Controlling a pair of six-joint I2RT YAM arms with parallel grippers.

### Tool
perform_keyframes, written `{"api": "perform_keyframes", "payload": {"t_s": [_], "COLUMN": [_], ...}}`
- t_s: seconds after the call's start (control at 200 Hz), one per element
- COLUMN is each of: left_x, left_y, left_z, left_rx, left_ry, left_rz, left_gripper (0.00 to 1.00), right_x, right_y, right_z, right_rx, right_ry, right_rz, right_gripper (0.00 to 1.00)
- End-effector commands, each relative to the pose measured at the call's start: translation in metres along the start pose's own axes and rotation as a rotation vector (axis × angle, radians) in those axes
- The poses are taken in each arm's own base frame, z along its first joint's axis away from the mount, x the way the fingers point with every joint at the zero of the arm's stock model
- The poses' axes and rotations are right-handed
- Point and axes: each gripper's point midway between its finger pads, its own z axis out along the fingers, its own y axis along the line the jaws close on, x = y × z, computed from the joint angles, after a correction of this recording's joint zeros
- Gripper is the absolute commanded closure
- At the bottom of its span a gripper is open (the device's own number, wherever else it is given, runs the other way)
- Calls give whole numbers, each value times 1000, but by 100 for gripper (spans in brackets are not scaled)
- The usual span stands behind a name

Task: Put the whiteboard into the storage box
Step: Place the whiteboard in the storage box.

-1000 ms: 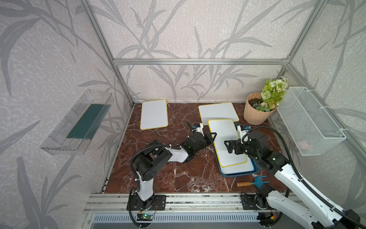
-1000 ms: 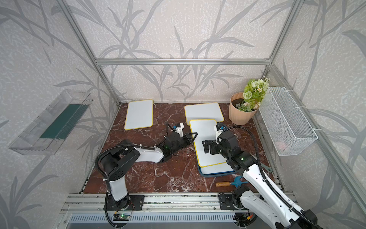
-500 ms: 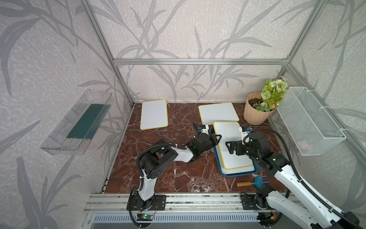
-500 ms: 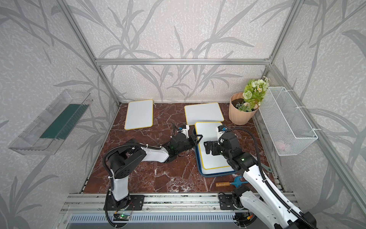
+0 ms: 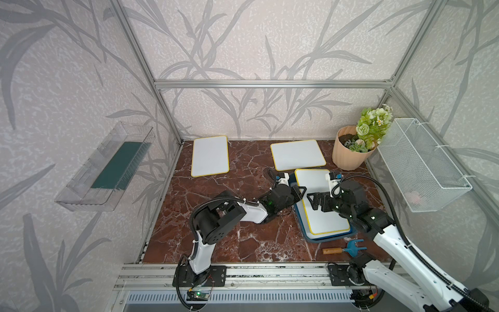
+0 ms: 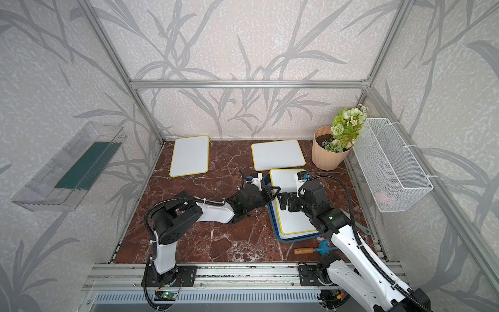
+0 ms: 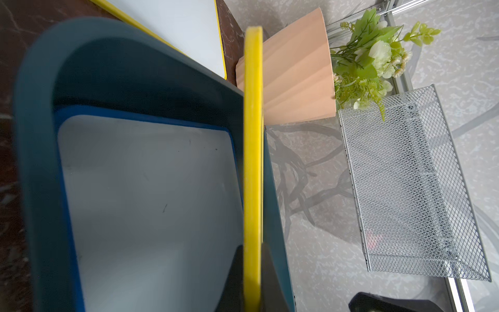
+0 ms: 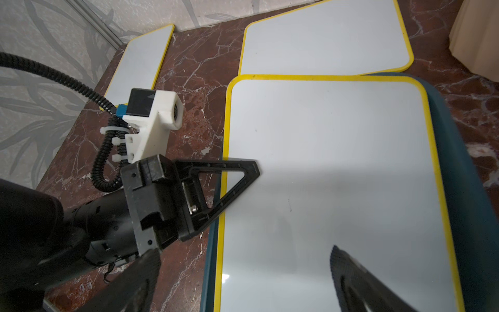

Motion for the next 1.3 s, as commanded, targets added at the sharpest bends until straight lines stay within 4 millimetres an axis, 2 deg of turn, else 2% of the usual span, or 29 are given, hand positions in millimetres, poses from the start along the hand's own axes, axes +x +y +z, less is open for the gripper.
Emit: {"api": "perform_keyframes", "payload": {"t_s": [0.0,0.26,0.685,1.045,1.295], "left_x": [8,15,21,26,28], "left_y": [17,20,15,41,50], "left_z": [6,11,1,-10,-12], "left_rx": [-76,-91,-135,-297,-382], "left_ry": [5,24,13,26,54], "left_rz": [68,56,8,-2,14], "left_gripper": [100,100,100,100,97], "right_x": [-3,-9,-20,-19,-20], "right_y": [-2,-8,-17,-17,-21], "right_z": [-1,-6,-14,-11,-12], "right_rx": [-3,23,61,57,73], "right_ry": [-24,-57,-117,-115,-122], "right_rz": [12,33,75,91,102], "right_gripper": [1,1,1,1,1]}}
